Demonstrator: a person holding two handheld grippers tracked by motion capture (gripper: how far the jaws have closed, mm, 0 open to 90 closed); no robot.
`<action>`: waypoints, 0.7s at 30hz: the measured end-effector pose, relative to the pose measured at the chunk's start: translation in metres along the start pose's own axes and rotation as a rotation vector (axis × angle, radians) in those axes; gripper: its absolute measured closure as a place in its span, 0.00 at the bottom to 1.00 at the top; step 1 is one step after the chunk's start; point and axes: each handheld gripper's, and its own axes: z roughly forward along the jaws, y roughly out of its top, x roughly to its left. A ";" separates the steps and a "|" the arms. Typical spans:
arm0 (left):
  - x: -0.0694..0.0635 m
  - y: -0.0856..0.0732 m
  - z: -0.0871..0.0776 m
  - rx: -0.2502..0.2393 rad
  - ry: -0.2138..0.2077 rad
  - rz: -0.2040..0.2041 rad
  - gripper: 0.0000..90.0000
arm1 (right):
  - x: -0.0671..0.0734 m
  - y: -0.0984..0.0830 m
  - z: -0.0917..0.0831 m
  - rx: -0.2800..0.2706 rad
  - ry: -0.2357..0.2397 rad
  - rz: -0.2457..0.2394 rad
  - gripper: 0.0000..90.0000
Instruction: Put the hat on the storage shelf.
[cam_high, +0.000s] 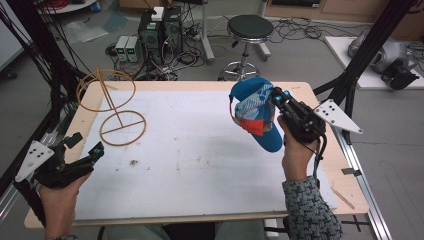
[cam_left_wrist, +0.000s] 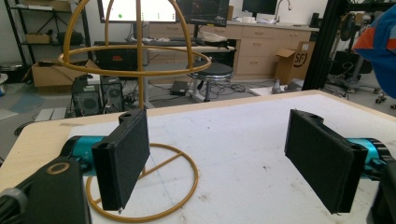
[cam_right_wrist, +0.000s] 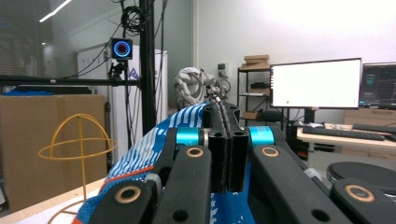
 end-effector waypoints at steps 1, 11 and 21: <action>0.000 0.000 0.000 0.000 0.000 0.000 0.25 | 0.001 0.001 -0.002 0.001 -0.005 0.003 1.00; 0.000 0.001 0.000 -0.003 -0.007 -0.001 0.25 | 0.022 0.004 -0.017 0.038 -0.035 -0.042 1.00; -0.001 0.002 0.000 -0.011 -0.017 -0.005 0.25 | 0.039 0.009 -0.038 0.058 -0.091 -0.120 1.00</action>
